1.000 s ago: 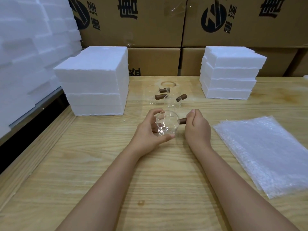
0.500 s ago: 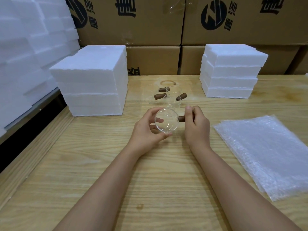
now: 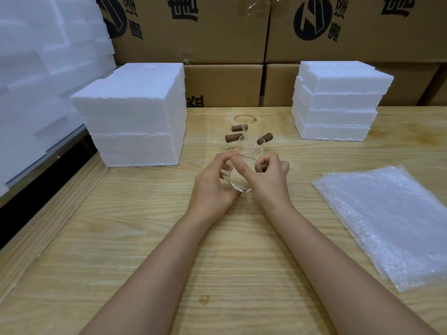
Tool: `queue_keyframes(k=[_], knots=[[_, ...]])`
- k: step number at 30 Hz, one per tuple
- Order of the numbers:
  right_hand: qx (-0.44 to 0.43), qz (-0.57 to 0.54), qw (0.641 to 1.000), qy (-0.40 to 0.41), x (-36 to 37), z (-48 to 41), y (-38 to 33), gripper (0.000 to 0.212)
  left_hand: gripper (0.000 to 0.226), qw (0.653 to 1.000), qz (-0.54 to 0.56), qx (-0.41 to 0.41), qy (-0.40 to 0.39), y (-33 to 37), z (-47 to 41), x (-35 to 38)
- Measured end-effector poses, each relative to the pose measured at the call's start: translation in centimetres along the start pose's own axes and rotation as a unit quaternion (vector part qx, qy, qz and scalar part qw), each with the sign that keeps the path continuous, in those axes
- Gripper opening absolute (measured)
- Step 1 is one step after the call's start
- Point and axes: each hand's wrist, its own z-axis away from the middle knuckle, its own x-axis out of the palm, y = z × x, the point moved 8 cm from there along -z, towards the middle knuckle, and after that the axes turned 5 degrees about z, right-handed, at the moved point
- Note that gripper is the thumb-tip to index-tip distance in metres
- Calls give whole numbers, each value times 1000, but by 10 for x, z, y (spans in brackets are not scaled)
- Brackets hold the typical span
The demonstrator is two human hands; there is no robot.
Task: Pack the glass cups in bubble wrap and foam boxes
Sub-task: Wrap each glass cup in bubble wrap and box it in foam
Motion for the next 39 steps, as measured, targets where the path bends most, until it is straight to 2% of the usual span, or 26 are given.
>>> queue_keyframes(k=[7,10,15,21,25,29,35,39], knots=[[-32,109,990,-87,8,0,-3,75,74,999,-2,-30,17,-10,0,-5],[-65,115,985,-108,8,1,-6,77,69,998,19,-46,25,-13,0,-6],[-95,76,981,-152,5,2,-8,62,72,994,71,-80,18,-19,-2,-6],[-95,-47,977,-187,-2,1,-10,37,73,990,101,-99,5,-19,-2,-4],[-82,-66,979,-176,-2,-1,-12,18,76,987,120,-103,-4,-19,-3,-5],[-62,-78,985,-141,-2,-4,-9,9,76,988,124,-98,-3,-18,-3,-4],[-7,-100,994,-34,-7,-7,-1,30,71,996,76,-53,-8,-10,-2,-1],[33,-49,998,-22,-4,-5,1,44,65,999,35,-17,-4,-3,-3,-1]])
